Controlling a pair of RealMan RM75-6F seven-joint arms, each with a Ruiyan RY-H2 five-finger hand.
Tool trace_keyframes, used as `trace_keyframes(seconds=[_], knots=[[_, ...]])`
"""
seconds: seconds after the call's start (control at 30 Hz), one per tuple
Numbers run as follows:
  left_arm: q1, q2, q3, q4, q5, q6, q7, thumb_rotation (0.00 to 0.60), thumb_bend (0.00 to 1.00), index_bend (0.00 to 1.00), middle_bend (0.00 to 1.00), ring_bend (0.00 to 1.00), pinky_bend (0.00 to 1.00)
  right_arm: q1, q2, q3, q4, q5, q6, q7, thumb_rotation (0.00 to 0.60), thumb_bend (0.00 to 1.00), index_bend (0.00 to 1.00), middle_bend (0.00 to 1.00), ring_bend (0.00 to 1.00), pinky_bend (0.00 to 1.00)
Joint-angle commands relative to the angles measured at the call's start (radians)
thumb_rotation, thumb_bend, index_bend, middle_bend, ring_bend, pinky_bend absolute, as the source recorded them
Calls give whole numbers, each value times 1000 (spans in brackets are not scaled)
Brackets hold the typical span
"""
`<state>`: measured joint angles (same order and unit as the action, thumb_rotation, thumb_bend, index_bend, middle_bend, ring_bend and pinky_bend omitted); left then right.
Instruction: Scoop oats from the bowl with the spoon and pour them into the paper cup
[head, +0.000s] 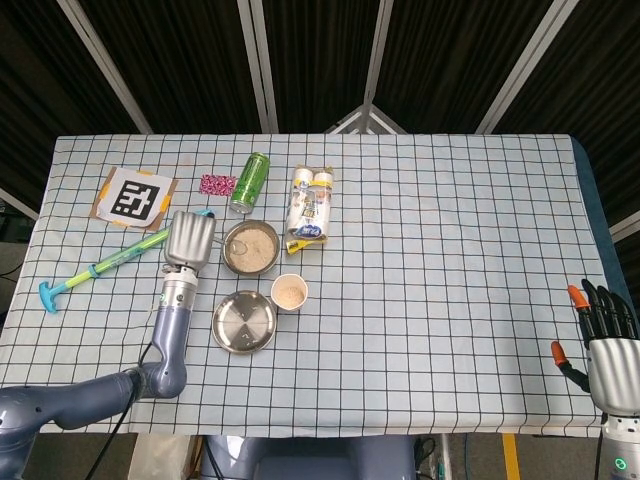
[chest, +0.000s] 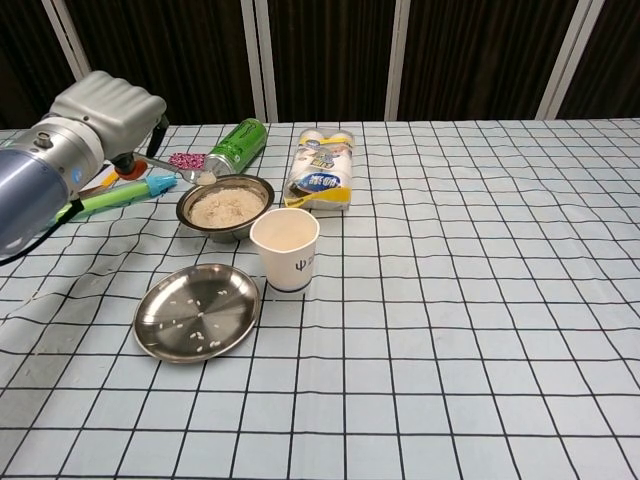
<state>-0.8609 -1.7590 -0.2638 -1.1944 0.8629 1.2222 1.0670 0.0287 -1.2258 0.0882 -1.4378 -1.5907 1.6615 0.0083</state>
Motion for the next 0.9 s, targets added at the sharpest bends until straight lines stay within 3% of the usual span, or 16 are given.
trace_keyframes(seconds=[0.03, 0.47, 0.9], knots=[[-4, 14, -3, -38, 14, 12, 3, 600, 462, 565, 1000, 1000, 1000, 0, 0, 0, -1, 1, -1, 0, 600, 383, 0, 44, 0, 92], [-41, 29, -2, -167, 36, 23, 59, 600, 462, 566, 1000, 1000, 1000, -1, 0, 0, -1, 0, 1, 2, 600, 383, 0, 44, 0, 92], [-57, 14, 50, -229, 65, 14, 92, 600, 462, 565, 1000, 1000, 1000, -2, -3, 2, 2, 0, 5, 5, 600, 383, 0, 44, 0, 92]])
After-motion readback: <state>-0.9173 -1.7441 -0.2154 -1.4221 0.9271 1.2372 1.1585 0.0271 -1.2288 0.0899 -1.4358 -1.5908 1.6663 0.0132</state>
